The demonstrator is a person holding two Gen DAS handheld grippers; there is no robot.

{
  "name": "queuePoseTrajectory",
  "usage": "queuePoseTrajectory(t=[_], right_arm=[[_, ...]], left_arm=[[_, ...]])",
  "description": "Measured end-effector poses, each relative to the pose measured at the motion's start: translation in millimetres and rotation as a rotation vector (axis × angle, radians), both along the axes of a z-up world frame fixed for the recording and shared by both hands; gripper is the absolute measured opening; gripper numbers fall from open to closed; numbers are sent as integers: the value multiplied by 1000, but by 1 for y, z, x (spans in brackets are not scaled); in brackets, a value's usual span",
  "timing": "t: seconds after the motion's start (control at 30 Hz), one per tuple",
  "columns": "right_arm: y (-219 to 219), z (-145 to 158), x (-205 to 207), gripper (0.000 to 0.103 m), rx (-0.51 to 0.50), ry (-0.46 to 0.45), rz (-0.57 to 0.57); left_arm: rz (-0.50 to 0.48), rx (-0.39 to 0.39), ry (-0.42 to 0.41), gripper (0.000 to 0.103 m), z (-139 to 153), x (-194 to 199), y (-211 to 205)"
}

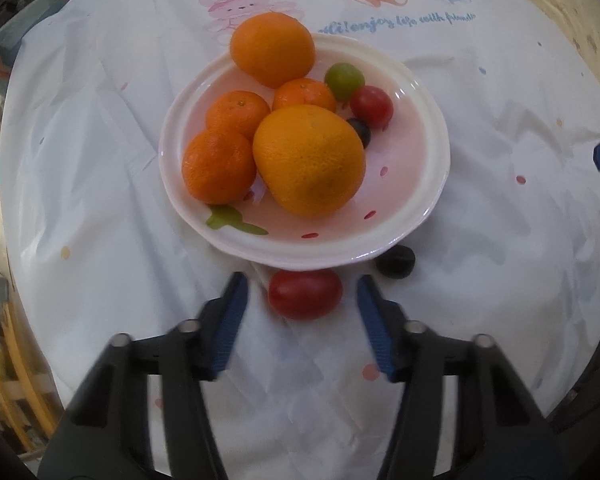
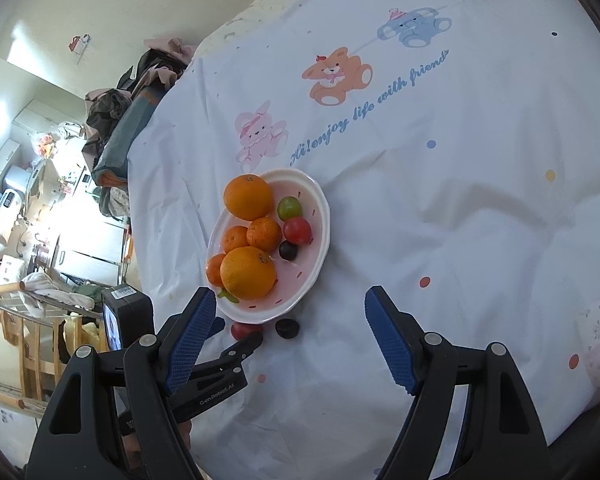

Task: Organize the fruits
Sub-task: 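Grasp the red plum beside the bowl with the left gripper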

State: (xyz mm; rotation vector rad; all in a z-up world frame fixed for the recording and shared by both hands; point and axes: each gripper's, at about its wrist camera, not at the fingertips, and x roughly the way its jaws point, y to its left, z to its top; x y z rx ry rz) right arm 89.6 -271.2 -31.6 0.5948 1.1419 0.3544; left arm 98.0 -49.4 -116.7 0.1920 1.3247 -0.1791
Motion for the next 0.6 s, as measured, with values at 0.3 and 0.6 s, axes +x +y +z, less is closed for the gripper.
queuePoseTrajectory(t=[0.3,0.6], right_arm=[[4,-5,0,79,-36,10,7],[30,-32,8,79,-3,101,90]], left_arm=[[14,-46,-31,34,18,-9,4],[178,-123,-101,34,58,-29,45]])
